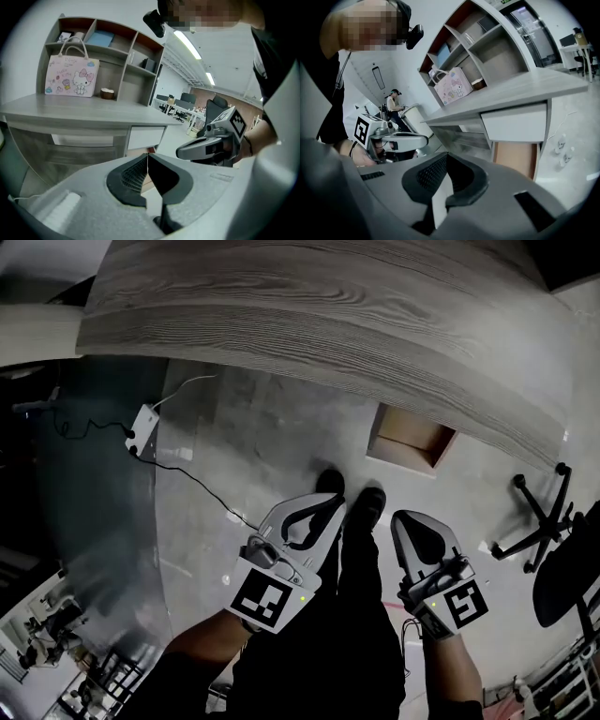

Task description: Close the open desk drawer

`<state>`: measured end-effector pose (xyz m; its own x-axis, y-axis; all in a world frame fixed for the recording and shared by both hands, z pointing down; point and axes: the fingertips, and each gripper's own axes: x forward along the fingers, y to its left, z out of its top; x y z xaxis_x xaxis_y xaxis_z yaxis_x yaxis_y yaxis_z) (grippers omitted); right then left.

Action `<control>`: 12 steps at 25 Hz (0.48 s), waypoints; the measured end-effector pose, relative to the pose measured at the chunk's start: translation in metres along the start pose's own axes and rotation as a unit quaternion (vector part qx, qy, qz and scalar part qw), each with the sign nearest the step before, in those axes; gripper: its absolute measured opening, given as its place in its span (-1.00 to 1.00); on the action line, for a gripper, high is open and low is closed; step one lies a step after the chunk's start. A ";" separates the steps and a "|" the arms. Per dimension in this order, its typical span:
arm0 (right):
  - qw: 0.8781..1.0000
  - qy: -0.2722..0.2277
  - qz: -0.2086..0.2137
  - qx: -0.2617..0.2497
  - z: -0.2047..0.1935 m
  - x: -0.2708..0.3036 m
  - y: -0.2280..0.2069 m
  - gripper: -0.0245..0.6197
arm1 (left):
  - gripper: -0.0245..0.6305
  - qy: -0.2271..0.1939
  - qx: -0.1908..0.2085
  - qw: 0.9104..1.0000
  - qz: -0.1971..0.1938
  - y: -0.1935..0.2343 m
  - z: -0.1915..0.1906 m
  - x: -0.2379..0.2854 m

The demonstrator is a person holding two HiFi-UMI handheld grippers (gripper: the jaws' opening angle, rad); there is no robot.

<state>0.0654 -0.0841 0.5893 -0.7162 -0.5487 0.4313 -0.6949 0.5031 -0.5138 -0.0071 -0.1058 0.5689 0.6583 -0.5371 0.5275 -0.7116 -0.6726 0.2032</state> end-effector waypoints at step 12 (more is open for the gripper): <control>0.996 0.089 -0.013 0.011 -0.111 0.061 -0.066 -0.89 | -0.90 0.024 -0.050 0.998 -0.014 0.023 -0.112 0.079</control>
<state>0.0602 -0.0769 0.7318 -0.6999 -0.4336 0.5675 -0.7127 0.4755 -0.5157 0.0010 -0.1071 0.7076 0.6673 -0.4919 0.5592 -0.7154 -0.6320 0.2978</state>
